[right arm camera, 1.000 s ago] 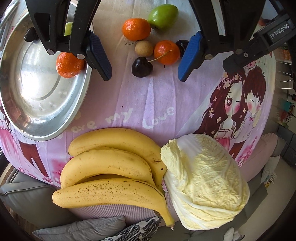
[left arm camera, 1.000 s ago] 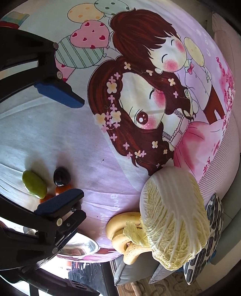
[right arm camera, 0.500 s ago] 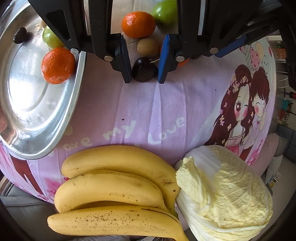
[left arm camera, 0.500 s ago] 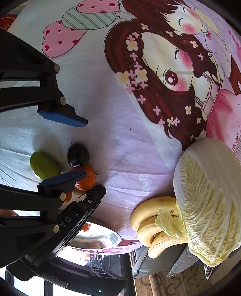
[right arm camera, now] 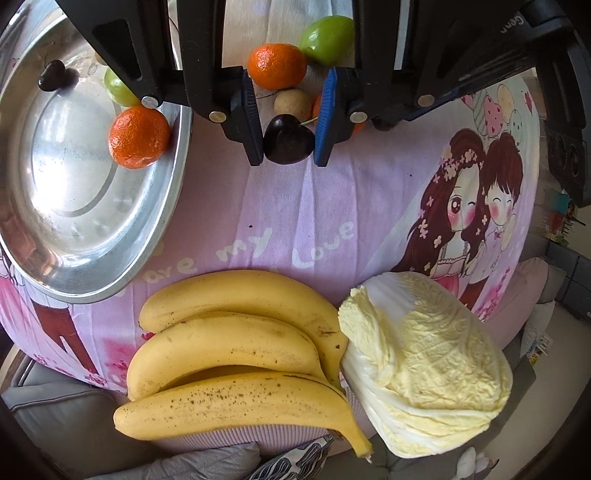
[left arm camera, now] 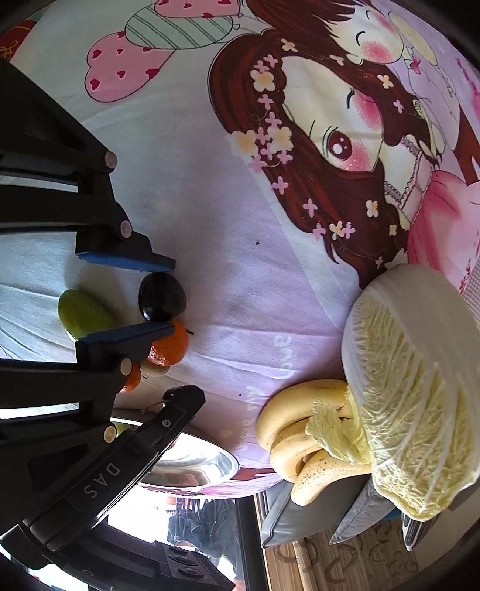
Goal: Organize fruits
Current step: 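Grasp a dark plum with the left tool while the right tool grasps a cherry, then carry both dark fruits over the steel bowl and open both tools to drop them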
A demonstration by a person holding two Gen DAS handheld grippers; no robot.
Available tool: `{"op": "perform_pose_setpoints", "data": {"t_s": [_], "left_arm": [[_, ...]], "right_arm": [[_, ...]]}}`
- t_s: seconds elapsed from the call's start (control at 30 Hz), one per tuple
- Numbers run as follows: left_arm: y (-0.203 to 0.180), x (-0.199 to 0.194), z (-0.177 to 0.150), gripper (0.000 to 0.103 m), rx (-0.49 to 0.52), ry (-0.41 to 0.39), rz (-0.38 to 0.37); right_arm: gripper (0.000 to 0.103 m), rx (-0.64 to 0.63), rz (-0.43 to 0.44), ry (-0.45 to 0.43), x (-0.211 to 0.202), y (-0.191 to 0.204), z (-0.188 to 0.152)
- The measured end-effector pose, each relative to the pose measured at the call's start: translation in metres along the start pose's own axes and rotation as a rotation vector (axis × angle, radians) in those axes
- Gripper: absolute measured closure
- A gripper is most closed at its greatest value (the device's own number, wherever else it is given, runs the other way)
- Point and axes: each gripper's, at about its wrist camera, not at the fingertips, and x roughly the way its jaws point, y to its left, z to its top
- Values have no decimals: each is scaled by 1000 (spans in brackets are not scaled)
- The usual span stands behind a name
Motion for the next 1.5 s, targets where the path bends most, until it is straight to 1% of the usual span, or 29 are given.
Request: {"op": "perform_pose_setpoints", "data": {"t_s": [0.1, 0.23, 0.37, 0.47, 0.6, 0.8, 0.93, 1.1, 1.3, 1.5], "left_arm": [[-2, -10, 1, 74, 0, -34, -6], [-4, -17, 3, 74, 3, -57, -6], [-12, -28, 1, 74, 31, -80, -4], [-29, -26, 0, 74, 64, -93, -9], [-57, -24, -5, 74, 133, -101, -10], [-104, -12, -17, 74, 248, -90, -27], [-131, 1, -27, 74, 310, -62, -41], [-166, 21, -41, 74, 386, -30, -72], [-187, 44, -46, 74, 406, 4, -99], [-192, 56, -48, 74, 415, 7, -76]], "right_arm": [[73, 6, 8, -25, -12, -1, -1], [73, 7, 11, -36, -22, -2, -1], [73, 16, 9, -43, -29, -8, -1], [73, 45, -12, -55, -36, -22, -2], [73, 95, -43, -68, -45, -49, -4], [73, 188, -113, -87, -57, -96, -11], [73, 252, -153, -89, -63, -128, -16], [73, 315, -197, -83, -67, -159, -24], [73, 360, -213, -45, -63, -185, -34], [72, 367, -219, -22, -58, -194, -40]]}}
